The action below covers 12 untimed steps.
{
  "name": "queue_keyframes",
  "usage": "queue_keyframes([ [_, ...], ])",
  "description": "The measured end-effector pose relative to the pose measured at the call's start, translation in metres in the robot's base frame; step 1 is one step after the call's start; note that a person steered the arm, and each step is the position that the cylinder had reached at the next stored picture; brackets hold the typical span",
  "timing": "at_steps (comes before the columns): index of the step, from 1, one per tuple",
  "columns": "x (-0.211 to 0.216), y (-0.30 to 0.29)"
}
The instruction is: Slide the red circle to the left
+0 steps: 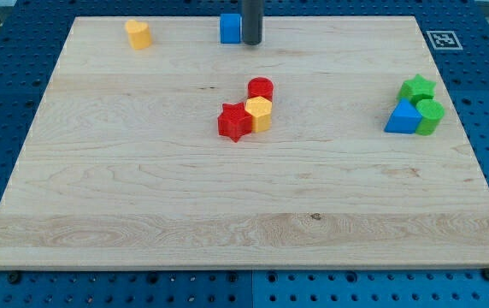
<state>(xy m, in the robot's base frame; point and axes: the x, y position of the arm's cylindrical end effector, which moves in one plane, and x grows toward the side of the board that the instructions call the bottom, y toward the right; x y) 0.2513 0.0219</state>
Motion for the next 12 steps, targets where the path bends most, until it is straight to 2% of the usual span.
queue_keyframes([
  [1,0.012,0.019],
  [3,0.024,0.019],
  [6,0.076,0.007],
  [8,0.096,0.033],
  [10,0.131,0.032],
  [11,0.130,0.010],
  [12,0.083,0.008],
])
